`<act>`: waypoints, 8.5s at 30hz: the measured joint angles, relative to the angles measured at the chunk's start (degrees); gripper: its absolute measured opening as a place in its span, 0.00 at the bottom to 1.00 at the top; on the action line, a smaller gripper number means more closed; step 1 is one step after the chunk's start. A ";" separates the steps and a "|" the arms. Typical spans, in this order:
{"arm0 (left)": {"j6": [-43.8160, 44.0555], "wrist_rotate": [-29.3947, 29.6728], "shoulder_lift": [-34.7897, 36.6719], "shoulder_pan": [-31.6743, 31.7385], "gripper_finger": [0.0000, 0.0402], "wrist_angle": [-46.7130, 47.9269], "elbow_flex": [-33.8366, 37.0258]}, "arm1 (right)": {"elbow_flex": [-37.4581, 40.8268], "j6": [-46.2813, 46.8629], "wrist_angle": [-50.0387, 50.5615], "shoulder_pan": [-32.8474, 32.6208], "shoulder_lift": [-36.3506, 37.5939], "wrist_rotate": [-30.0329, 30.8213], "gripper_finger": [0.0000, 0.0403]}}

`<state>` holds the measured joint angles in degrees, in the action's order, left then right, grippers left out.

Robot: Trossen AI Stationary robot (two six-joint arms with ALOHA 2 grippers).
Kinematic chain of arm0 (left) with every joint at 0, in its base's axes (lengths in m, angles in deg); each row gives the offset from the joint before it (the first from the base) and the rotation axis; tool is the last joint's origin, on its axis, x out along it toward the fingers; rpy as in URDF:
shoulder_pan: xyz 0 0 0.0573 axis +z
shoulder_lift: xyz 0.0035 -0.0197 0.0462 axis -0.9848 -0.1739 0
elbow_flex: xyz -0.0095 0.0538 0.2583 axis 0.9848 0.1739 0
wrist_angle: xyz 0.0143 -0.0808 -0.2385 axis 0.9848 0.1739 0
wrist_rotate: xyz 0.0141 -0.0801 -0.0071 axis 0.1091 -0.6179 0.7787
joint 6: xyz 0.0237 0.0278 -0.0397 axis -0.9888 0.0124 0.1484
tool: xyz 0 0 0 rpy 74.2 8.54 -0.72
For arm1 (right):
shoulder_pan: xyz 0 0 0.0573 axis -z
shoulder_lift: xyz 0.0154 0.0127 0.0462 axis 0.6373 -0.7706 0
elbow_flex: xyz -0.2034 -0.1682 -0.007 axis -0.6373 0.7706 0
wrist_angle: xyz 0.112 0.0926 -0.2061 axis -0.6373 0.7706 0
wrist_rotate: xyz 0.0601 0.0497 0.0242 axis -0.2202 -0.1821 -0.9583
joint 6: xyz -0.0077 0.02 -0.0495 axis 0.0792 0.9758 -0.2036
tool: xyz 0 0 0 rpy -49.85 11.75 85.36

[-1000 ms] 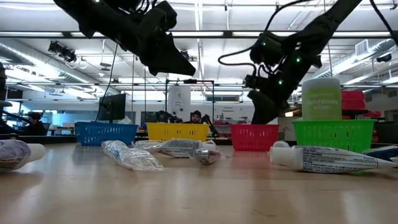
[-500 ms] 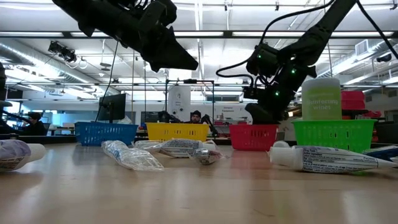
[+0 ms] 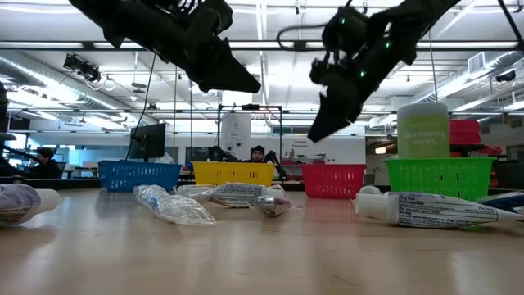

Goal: Pick & Place Travel size toiletries
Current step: Put the white toothpaste into the green bin, then put the blue toothbrush into the blue bin

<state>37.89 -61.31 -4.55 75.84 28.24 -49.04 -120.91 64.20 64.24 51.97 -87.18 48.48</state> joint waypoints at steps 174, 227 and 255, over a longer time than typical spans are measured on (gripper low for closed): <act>29.57 10.09 0.00 -5.41 0.39 17.46 -0.01 | 10.35 -25.93 -22.99 -11.59 11.07 22.46 0.38; 31.79 14.47 -16.87 -2.93 0.11 17.69 -10.51 | 10.39 -19.30 -21.97 -1.50 11.07 1.40 0.43; 41.93 38.16 12.83 15.27 0.08 48.28 2.19 | 10.85 11.36 -11.38 -1.88 10.96 -2.87 0.38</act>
<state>79.82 -23.15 8.28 91.11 76.52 -46.85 -110.06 75.56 52.85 50.09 -76.22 45.61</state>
